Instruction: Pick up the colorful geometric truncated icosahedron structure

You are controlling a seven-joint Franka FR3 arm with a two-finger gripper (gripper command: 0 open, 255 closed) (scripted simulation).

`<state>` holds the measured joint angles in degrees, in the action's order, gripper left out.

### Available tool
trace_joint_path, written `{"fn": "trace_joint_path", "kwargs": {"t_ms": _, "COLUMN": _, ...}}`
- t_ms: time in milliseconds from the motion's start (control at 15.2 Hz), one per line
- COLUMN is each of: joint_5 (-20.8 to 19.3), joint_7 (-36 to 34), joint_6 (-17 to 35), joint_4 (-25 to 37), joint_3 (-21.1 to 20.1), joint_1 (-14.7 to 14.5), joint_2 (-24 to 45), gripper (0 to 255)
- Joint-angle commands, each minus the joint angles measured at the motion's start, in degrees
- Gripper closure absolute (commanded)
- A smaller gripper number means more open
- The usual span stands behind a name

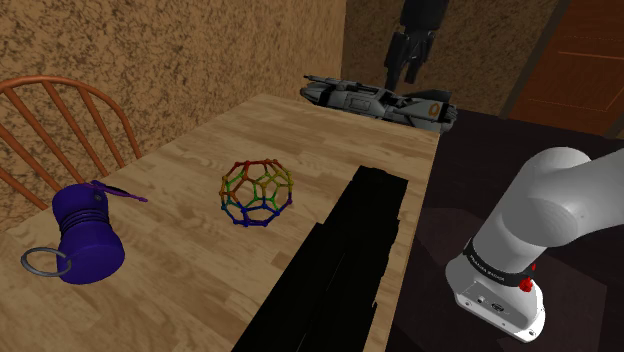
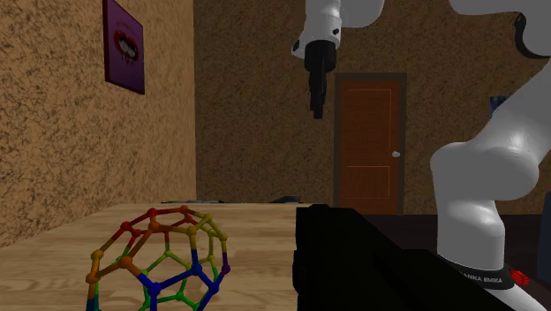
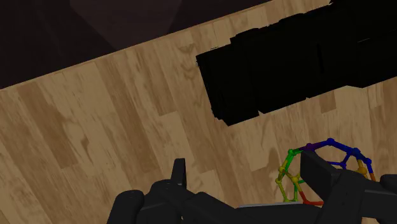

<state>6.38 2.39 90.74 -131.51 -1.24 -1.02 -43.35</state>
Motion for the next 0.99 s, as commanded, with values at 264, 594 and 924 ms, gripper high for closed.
{"fn": "trace_joint_path", "kwargs": {"t_ms": 264, "joint_5": -0.8, "joint_7": 4.9, "joint_6": 3.7, "joint_4": 3.9, "joint_3": -0.6, "joint_1": -2.2, "joint_2": 9.5, "gripper": 0}}
{"fn": "trace_joint_path", "kwargs": {"t_ms": 594, "joint_5": -1.9, "joint_7": 10.4, "joint_6": 7.0, "joint_4": 10.1, "joint_3": -2.0, "joint_1": -4.6, "joint_2": 21.3, "gripper": 0}}
{"fn": "trace_joint_path", "kwargs": {"t_ms": 924, "joint_5": -3.5, "joint_7": 15.3, "joint_6": 8.8, "joint_4": 17.4, "joint_3": -3.9, "joint_1": -6.7, "joint_2": 32.7, "gripper": 0}}
